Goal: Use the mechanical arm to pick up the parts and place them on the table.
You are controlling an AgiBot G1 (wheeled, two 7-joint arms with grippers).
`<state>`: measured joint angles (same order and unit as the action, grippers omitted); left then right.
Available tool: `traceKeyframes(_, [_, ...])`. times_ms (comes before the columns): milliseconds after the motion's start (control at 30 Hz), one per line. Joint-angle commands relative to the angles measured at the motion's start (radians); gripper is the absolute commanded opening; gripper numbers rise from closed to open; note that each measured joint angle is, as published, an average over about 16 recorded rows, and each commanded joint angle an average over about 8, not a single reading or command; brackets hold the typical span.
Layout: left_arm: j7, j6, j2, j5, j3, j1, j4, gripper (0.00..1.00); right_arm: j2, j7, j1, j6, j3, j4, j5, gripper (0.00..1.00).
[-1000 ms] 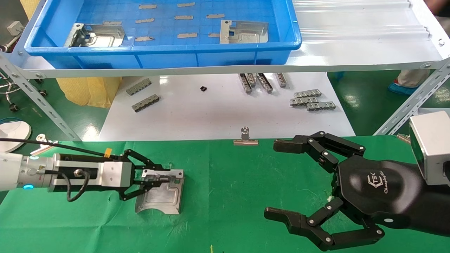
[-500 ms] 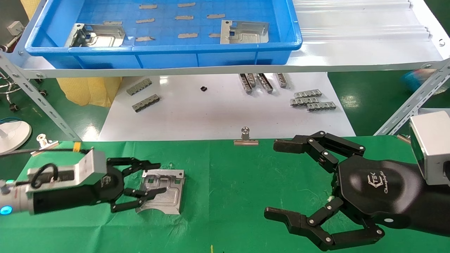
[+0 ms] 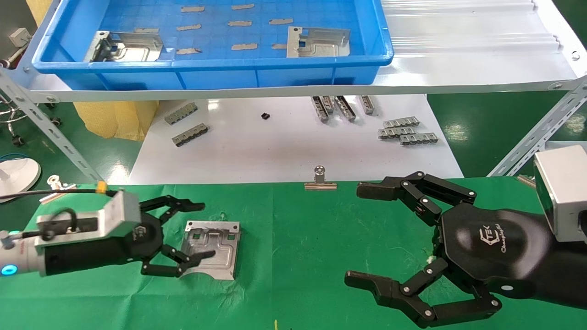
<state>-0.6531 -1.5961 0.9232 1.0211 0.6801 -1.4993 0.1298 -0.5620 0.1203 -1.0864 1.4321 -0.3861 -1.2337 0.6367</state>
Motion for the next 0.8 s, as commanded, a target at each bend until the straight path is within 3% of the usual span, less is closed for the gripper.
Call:
traceKeyframes(33, [0.010, 0.002, -0.004, -0.003, -0.005, 0.005, 0.017, 1.00, 0.000, 0.000, 0.000, 0.000, 0.000, 0.000, 0.000, 1.00])
traceKeyframes(800, [0.350, 0.042, -0.130, -0.121, -0.167, 0.177, 0.483, 1.00, 0.000, 0.000, 0.000, 0.000, 0.000, 0.000, 0.000, 1.00])
